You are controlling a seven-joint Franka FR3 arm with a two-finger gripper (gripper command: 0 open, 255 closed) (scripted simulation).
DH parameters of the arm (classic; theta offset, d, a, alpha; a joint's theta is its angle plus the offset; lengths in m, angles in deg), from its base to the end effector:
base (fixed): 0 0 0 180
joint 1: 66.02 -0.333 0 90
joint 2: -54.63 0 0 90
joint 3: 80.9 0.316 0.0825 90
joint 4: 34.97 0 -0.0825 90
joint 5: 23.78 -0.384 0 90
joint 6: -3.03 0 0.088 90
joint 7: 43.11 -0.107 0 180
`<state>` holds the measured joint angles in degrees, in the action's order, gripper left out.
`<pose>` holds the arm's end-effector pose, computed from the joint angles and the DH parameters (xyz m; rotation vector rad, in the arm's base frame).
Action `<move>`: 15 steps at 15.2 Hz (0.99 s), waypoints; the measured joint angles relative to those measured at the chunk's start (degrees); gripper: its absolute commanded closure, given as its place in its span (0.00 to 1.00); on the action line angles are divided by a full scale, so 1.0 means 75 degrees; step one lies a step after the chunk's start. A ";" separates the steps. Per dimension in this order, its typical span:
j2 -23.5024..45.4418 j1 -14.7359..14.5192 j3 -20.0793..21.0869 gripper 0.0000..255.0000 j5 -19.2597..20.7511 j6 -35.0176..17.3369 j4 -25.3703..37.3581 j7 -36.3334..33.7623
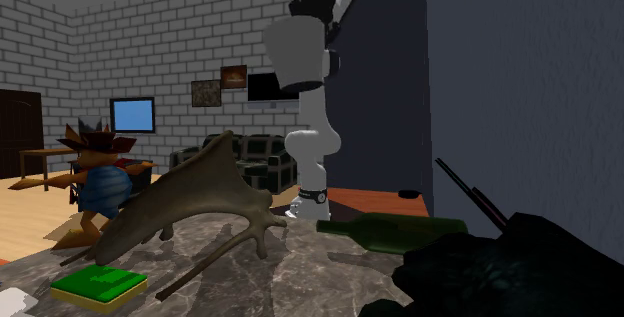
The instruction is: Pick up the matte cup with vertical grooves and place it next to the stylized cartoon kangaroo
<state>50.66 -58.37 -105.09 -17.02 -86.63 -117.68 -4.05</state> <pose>0.4379 -0.2992 0.7185 2.9539 0.1666 0.1458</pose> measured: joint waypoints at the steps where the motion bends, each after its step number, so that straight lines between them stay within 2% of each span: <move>1: -0.0311 0.0033 -0.0019 1.00 0.0119 -0.0072 -0.0354 0.0059; 6: -0.1210 0.0302 -0.0273 1.00 0.0444 -0.0195 -0.1226 0.0571; 15: -0.2446 0.0827 -0.0888 1.00 0.0977 -0.0102 -0.2066 0.1682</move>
<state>32.31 -52.17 -111.75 -9.69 -87.40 -133.18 8.57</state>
